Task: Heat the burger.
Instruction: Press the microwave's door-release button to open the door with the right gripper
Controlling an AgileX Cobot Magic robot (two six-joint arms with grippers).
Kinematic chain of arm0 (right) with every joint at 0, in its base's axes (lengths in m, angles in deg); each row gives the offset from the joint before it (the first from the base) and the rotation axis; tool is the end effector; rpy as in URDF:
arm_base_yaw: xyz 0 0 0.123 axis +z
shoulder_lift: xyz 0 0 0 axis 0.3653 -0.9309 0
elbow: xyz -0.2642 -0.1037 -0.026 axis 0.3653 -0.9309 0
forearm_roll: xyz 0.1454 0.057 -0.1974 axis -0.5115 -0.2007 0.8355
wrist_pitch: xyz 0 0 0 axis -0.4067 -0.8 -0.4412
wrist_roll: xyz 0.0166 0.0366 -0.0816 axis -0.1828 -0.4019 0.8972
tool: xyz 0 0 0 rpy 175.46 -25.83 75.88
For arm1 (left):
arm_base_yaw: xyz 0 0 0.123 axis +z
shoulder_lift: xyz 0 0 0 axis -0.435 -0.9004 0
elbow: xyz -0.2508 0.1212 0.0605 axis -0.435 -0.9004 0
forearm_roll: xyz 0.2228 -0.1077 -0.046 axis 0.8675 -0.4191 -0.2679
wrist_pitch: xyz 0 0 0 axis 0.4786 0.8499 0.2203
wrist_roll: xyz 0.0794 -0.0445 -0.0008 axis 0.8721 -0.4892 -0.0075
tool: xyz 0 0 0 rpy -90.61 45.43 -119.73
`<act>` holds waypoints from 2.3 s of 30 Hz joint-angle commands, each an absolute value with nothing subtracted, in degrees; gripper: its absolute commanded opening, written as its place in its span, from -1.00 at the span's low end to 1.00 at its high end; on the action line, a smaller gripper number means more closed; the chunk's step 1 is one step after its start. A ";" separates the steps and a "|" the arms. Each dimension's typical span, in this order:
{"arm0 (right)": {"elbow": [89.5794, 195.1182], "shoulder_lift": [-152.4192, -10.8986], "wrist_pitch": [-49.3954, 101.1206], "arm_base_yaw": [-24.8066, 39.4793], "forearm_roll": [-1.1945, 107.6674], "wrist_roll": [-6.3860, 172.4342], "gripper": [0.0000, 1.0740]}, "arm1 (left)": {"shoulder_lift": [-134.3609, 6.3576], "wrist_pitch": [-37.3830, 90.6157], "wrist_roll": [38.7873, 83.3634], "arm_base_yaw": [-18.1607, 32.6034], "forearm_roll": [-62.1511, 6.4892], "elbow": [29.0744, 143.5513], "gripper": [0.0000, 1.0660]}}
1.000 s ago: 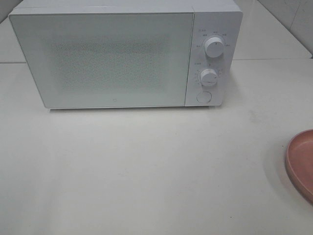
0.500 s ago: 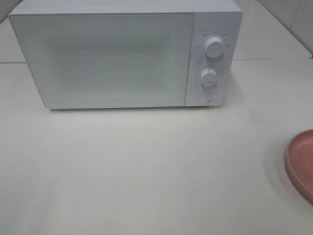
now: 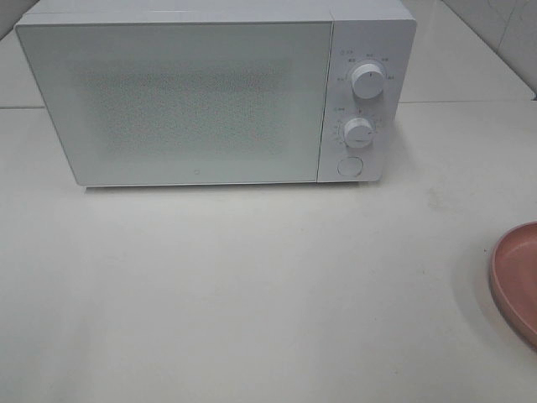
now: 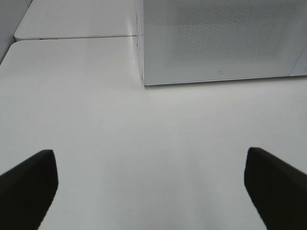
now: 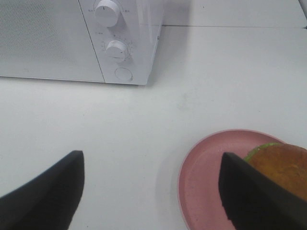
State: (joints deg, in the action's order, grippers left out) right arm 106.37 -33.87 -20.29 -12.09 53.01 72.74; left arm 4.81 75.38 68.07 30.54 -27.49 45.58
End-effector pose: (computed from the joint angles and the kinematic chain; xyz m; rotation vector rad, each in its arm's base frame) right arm 0.0652 0.0111 0.3079 -0.0621 2.0448 0.1723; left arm -0.0068 -0.0201 0.2846 0.1165 1.9822 -0.1211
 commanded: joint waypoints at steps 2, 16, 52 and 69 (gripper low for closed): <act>106.77 -37.43 -15.82 -11.97 53.06 73.43 0.40 | 6.36 75.03 67.95 30.25 -27.43 45.52 0.84; 106.77 -51.35 -0.69 -11.97 53.75 73.37 0.40 | 6.36 75.03 67.95 30.25 -27.43 45.52 0.84; 91.07 -79.14 66.06 -11.97 53.75 73.77 0.40 | 6.36 75.03 67.95 30.25 -27.43 45.52 0.84; 84.37 -91.11 85.36 -3.21 40.52 84.43 0.40 | 6.36 75.03 67.95 30.25 -27.43 45.52 0.84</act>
